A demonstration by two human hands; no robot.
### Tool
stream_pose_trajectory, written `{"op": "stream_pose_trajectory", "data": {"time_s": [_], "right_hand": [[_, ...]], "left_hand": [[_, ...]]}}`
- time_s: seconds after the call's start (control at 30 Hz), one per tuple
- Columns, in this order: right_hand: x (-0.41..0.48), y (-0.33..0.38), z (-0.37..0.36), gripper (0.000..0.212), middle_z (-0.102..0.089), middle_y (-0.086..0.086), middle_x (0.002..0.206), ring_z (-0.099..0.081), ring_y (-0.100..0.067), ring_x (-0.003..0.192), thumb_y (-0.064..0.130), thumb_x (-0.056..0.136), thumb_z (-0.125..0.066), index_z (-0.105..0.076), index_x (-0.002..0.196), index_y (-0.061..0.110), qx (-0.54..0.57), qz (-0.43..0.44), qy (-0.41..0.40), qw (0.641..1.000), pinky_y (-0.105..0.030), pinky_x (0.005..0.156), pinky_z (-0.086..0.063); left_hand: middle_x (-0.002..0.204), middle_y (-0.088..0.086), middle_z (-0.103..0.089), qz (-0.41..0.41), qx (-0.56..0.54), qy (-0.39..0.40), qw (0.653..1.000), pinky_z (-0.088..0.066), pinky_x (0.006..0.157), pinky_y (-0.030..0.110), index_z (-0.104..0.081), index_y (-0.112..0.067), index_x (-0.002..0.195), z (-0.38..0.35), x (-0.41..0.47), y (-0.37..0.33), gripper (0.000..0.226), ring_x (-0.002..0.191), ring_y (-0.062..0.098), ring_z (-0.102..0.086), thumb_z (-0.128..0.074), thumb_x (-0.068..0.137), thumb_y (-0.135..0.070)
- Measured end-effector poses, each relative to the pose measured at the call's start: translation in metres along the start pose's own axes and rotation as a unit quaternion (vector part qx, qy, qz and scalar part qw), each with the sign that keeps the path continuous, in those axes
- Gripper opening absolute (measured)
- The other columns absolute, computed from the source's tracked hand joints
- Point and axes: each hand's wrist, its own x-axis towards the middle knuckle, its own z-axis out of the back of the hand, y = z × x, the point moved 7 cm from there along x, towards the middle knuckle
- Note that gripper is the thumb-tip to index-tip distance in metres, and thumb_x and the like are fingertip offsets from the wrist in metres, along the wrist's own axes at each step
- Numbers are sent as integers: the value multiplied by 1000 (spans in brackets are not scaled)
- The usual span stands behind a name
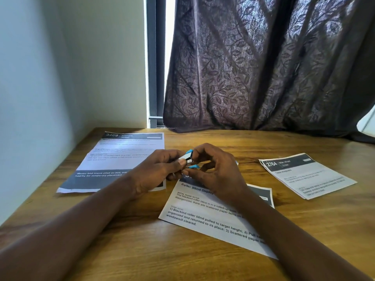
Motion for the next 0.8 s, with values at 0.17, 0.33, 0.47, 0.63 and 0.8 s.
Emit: {"op": "stream_pose_trajectory", "data": {"time_s": [0.17,0.33,0.47,0.63,0.8], "right_hand": [[1,-2,-1,28,-72,2,95,-70,-18,90,16,77,-86,-63,93,15,19,-9,-3,1000,-42,78,-60],[1,-1,0,26,-72,3,96,-71,-18,89,13,78,-86,-66,94,16,16,-5,-9,1000,-41,79,-61],[1,-1,-1,26,-72,3,98,-71,-18,90,13,78,-85,-65,95,16,16,-1,-9,1000,-40,80,-61],[1,1,-1,27,-71,2,98,-70,-17,92,15,78,-85,-64,96,13,2,7,-11,1000,-40,83,-60],[0,-4,-3,29,-73,-1,102,-72,-20,98,11,80,-84,-62,98,13,30,-5,-3,1000,-45,89,-59]], "left_hand": [[84,3,-70,14,-26,2,1000,-45,69,24,-71,-15,109,0,0,0,24,86,21,-55,-47,107,-15],[87,8,-67,13,-20,-2,1000,-45,60,18,-66,-1,120,0,0,-1,26,80,18,-56,-46,107,-13],[83,3,-68,14,-29,-1,999,-45,59,18,-65,-2,122,-1,1,0,27,73,8,-58,-45,107,-13],[85,3,-68,16,-18,-5,1000,-47,63,19,-66,-6,118,0,0,0,26,76,9,-60,-45,108,-15],[85,4,-69,10,-6,-18,1000,-50,67,22,-68,-6,115,1,-1,0,25,77,10,-61,-46,107,-14]]}}
